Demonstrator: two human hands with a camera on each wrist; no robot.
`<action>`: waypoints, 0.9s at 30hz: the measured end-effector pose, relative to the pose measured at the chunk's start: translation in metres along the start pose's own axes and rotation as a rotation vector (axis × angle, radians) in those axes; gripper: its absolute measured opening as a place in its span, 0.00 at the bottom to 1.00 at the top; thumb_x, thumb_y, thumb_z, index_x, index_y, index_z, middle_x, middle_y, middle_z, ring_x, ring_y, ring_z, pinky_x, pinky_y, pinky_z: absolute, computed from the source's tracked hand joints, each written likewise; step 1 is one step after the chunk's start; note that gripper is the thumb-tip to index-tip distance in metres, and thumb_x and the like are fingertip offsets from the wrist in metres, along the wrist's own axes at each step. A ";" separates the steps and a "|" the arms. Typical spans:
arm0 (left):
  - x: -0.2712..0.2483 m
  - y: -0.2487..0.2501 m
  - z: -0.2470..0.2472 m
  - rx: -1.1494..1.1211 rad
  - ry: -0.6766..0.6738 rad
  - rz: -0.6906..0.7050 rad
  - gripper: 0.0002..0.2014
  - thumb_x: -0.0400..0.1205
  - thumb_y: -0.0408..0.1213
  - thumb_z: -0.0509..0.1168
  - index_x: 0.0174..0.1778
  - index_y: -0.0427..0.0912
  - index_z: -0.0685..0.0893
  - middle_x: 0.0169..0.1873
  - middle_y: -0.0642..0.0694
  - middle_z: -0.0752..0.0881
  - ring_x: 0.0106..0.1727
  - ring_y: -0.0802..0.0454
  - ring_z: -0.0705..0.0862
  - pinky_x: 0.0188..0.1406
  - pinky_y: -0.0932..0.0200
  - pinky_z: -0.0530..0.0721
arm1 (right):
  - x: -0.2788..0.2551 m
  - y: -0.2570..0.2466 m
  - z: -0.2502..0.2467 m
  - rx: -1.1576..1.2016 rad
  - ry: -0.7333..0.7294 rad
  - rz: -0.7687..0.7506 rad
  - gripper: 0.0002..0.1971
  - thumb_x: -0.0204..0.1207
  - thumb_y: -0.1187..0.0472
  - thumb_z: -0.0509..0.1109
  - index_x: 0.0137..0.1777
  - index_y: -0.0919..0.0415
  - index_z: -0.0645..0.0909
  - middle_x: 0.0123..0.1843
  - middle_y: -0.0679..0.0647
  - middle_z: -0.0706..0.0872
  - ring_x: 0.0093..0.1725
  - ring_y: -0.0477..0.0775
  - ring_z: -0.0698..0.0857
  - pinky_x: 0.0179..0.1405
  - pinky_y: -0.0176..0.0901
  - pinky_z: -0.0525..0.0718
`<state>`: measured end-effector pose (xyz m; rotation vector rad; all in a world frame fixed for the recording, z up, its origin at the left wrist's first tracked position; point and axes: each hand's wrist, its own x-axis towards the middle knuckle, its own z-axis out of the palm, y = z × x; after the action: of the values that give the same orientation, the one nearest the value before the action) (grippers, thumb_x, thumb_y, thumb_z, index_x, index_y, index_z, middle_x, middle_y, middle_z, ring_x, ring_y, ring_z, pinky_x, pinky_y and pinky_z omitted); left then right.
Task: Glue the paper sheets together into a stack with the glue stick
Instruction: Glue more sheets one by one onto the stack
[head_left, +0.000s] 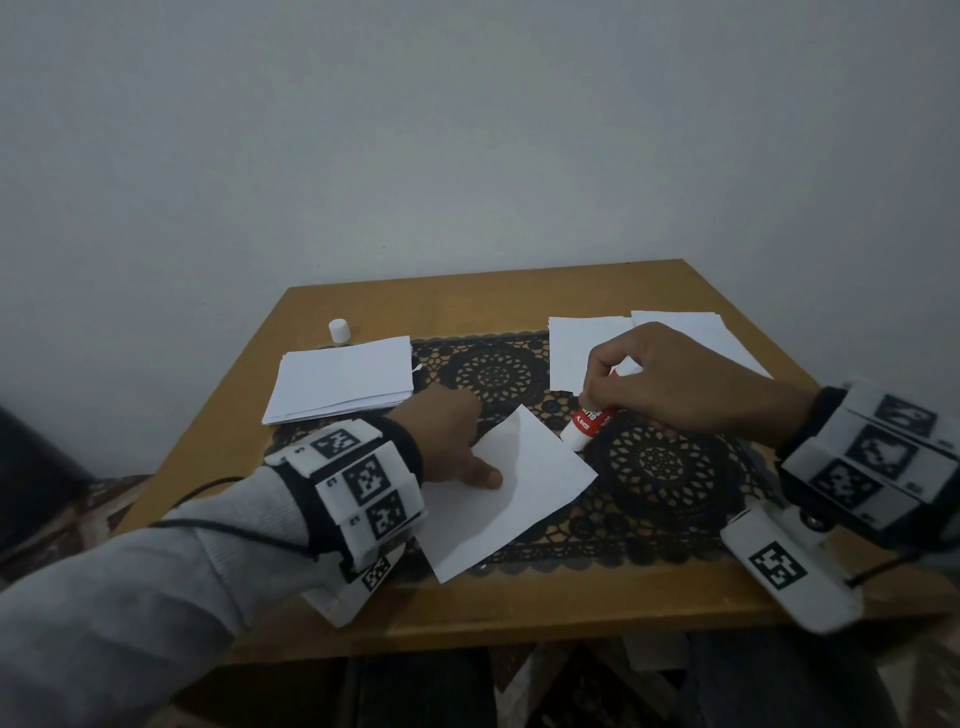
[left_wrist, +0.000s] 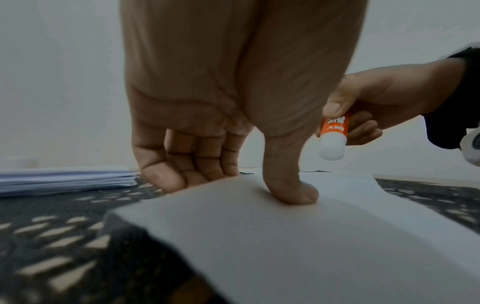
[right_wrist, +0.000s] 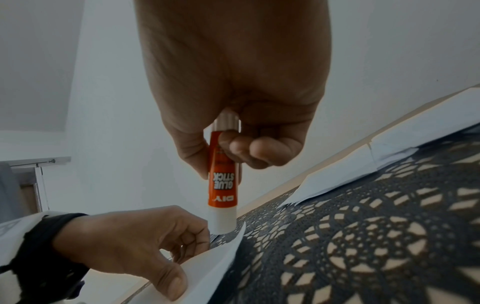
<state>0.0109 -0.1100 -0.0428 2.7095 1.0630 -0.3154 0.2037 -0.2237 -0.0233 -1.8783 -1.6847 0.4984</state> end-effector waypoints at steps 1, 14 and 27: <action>-0.001 0.000 0.001 -0.021 0.010 0.006 0.21 0.72 0.54 0.75 0.39 0.43 0.73 0.36 0.48 0.78 0.38 0.50 0.76 0.30 0.59 0.69 | 0.000 0.000 0.000 0.004 0.000 0.006 0.11 0.74 0.51 0.72 0.31 0.51 0.85 0.39 0.45 0.87 0.44 0.67 0.87 0.54 0.69 0.83; -0.004 -0.015 -0.012 -0.531 0.158 0.089 0.33 0.74 0.31 0.74 0.72 0.54 0.67 0.58 0.49 0.80 0.54 0.48 0.83 0.52 0.52 0.85 | 0.000 -0.002 -0.003 0.029 0.007 -0.009 0.11 0.75 0.52 0.71 0.33 0.54 0.86 0.39 0.41 0.87 0.44 0.65 0.87 0.49 0.64 0.84; -0.011 -0.035 0.005 -0.392 0.140 -0.121 0.30 0.74 0.45 0.75 0.72 0.47 0.74 0.71 0.48 0.74 0.68 0.50 0.73 0.58 0.63 0.71 | 0.036 -0.017 0.020 -0.151 0.097 -0.070 0.09 0.74 0.53 0.74 0.40 0.58 0.88 0.40 0.46 0.84 0.40 0.44 0.79 0.33 0.37 0.70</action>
<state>-0.0212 -0.0931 -0.0486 2.3497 1.1867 0.0628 0.1835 -0.1841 -0.0245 -1.9090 -1.7589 0.2541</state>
